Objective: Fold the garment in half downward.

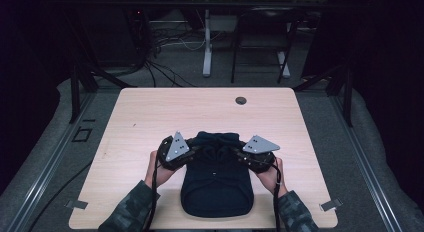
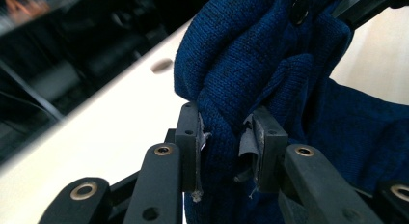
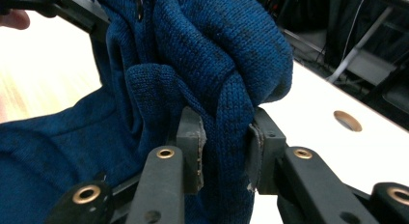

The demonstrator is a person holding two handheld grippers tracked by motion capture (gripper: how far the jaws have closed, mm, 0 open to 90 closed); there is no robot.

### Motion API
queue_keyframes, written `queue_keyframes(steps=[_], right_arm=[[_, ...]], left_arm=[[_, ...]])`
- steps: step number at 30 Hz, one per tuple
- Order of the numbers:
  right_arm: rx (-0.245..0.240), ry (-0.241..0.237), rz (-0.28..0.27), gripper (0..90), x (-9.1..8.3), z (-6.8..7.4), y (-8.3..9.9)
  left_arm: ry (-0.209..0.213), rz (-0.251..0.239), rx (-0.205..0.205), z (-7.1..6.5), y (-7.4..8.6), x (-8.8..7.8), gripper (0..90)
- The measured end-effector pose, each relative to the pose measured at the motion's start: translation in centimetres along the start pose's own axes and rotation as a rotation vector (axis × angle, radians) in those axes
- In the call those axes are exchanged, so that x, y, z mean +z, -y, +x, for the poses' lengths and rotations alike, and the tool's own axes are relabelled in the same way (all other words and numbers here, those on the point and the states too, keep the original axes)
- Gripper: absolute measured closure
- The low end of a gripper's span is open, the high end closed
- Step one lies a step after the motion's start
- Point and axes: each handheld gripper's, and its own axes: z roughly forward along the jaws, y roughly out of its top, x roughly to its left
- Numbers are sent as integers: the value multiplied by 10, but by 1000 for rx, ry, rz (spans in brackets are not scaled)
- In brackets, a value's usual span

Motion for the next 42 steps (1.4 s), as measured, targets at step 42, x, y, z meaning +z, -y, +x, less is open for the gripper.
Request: queue_keyframes(steps=[42], right_arm=[[-185,75,-18,679,1,21,15]], left_arm=[[-45,85,71,-9,-3,-6,682]])
